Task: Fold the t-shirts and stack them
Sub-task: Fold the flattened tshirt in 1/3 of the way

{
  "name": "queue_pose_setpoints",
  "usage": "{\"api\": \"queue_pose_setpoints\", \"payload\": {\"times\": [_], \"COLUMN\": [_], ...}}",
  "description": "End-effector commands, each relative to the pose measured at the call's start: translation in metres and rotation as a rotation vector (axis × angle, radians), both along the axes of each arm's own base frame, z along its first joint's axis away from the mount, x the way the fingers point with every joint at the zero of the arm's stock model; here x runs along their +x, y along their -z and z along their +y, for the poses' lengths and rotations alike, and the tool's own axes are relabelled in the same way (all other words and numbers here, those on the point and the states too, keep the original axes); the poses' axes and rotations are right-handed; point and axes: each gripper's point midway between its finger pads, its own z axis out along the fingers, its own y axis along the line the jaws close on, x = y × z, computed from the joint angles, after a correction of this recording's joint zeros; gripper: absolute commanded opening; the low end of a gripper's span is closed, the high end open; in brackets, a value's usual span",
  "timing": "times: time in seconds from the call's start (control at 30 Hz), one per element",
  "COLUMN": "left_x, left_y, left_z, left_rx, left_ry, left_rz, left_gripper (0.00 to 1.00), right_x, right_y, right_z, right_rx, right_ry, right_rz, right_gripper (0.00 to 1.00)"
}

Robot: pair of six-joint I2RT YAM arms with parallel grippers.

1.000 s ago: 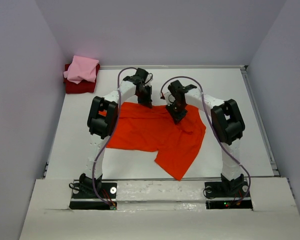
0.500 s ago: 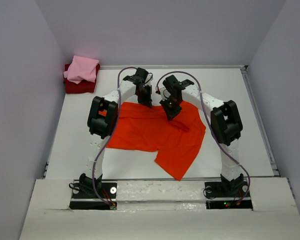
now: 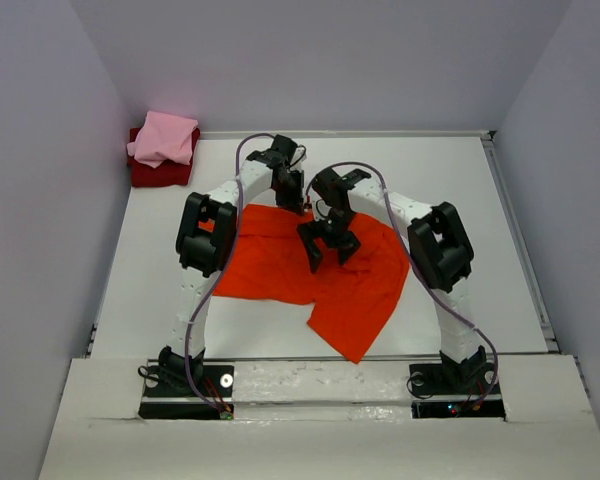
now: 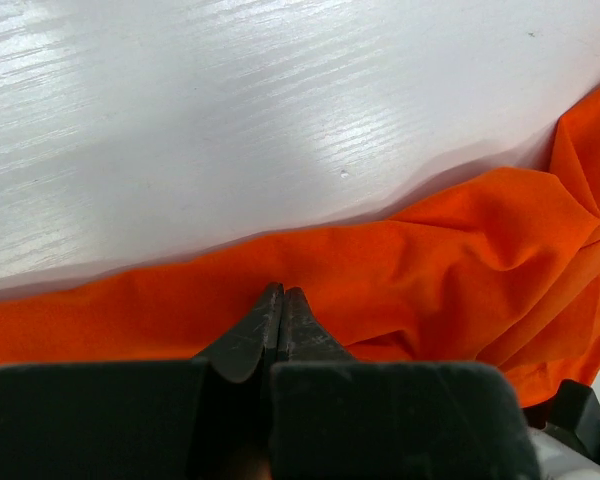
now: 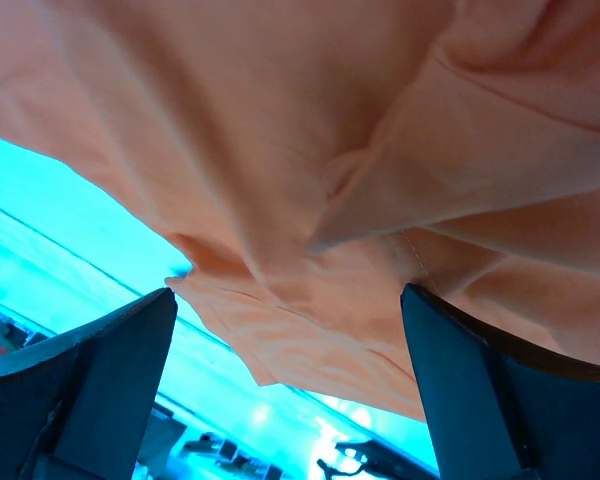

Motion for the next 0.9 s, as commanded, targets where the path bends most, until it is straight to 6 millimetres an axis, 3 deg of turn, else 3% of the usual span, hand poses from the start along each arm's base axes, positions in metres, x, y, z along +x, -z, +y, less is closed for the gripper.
{"api": "queue_pose_setpoints", "payload": {"times": [0.0, 0.17, 0.27, 0.3, 0.33, 0.43, 0.5, 0.53, 0.67, 0.8, 0.87], "left_x": [0.003, 0.003, -0.001, -0.002, -0.002, -0.004, -0.006, -0.004, -0.001, 0.003, 0.004], "left_y": [-0.015, -0.017, -0.017, -0.016, -0.017, -0.016, -0.016, -0.016, -0.019, -0.019, -0.021], "left_z": [0.001, 0.003, 0.007, 0.009, 0.011, 0.018, 0.022, 0.026, 0.034, 0.039, 0.039], "left_rx": [-0.008, -0.001, 0.02, 0.025, 0.034, 0.049, 0.056, 0.063, 0.068, 0.067, 0.064], "left_ry": [0.013, 0.017, 0.023, 0.025, 0.02, 0.014, 0.0, -0.011, -0.033, -0.05, -0.053], "left_rz": [-0.029, -0.028, -0.028, -0.027, -0.032, -0.033, -0.029, -0.031, -0.033, -0.029, -0.03], "left_gripper": [0.03, 0.03, 0.03, 0.03, 0.03, 0.03, 0.03, 0.03, 0.03, 0.03, 0.03], "right_x": [-0.004, 0.016, 0.048, 0.057, 0.077, 0.103, 0.112, 0.12, 0.137, 0.152, 0.16], "right_y": [-0.008, -0.027, -0.056, -0.066, -0.083, -0.106, -0.107, -0.101, -0.091, -0.073, -0.069], "right_z": [-0.013, -0.004, -0.013, -0.018, -0.031, -0.057, -0.072, -0.09, -0.125, -0.125, -0.121], "right_rx": [-0.073, 0.035, 0.118, 0.148, 0.194, 0.343, 0.376, 0.366, 0.341, 0.404, 0.425], "right_ry": [0.041, 0.141, 0.257, 0.295, 0.385, 0.52, 0.585, 0.638, 0.728, 0.726, 0.715], "right_rz": [0.004, -0.062, -0.144, -0.156, -0.192, -0.181, -0.16, -0.157, -0.192, -0.13, -0.12], "right_gripper": [1.0, 0.98, 0.95, 0.92, 0.8, 0.73, 0.74, 0.84, 0.91, 0.9, 0.84]}}
